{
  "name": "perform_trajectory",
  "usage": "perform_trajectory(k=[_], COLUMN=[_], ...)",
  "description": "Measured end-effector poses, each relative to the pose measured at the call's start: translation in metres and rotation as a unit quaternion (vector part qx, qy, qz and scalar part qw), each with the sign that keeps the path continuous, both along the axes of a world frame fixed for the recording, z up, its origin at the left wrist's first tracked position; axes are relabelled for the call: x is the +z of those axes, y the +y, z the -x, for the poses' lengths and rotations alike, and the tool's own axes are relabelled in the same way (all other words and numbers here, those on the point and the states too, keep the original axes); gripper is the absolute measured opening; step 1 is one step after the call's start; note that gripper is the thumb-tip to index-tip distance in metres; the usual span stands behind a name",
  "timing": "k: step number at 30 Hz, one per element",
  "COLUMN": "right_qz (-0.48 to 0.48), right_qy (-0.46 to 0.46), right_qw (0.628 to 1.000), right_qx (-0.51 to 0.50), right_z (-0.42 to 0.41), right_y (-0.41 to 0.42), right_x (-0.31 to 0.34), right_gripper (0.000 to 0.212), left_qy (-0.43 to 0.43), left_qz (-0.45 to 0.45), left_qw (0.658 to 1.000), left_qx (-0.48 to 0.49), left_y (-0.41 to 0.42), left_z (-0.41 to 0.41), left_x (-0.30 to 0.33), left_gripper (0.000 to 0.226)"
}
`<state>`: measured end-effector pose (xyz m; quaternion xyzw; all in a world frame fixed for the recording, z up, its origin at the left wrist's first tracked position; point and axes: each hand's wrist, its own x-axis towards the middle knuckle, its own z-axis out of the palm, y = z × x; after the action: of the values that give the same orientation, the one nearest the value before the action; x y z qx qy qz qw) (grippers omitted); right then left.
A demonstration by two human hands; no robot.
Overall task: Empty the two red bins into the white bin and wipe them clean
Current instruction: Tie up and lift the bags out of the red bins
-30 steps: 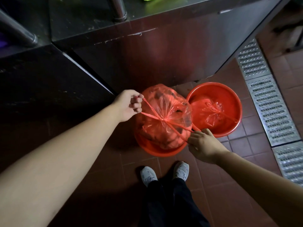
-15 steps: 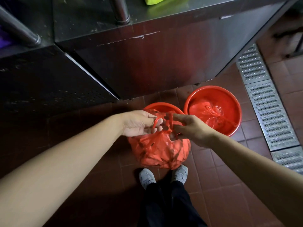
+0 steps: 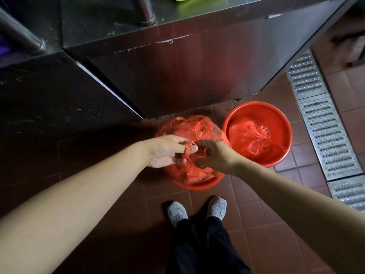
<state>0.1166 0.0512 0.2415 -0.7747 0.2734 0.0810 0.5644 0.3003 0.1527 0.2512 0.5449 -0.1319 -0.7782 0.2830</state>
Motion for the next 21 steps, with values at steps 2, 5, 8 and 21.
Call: perform_trajectory(k=[2,5,8,21], right_qz=[0.052,0.066,0.167,0.503], right_qy=[0.007,-0.022,-0.001,-0.026], right_qw=[0.999,0.997,0.981,0.821], right_qx=[-0.008,-0.019,0.094,0.27], right_z=[0.005,0.031,0.07,0.136], right_y=[-0.003,-0.012,-0.023,-0.035], right_x=[-0.006,-0.014,-0.023,-0.049], right_gripper=[0.018,0.024,0.03,0.034], left_qy=[-0.036,-0.136,-0.132,-0.106], left_qz=[0.003,-0.011,-0.086,-0.187], left_qw=[0.998,0.976,0.934,0.928], left_qx=[0.043,0.172,0.32,0.304], left_y=[-0.002,0.001,0.01,0.016], left_z=[-0.003,-0.019,-0.04,-0.031], left_x=[-0.005,-0.008,-0.017,-0.04], left_gripper=[0.035,0.023,0.028,0.045])
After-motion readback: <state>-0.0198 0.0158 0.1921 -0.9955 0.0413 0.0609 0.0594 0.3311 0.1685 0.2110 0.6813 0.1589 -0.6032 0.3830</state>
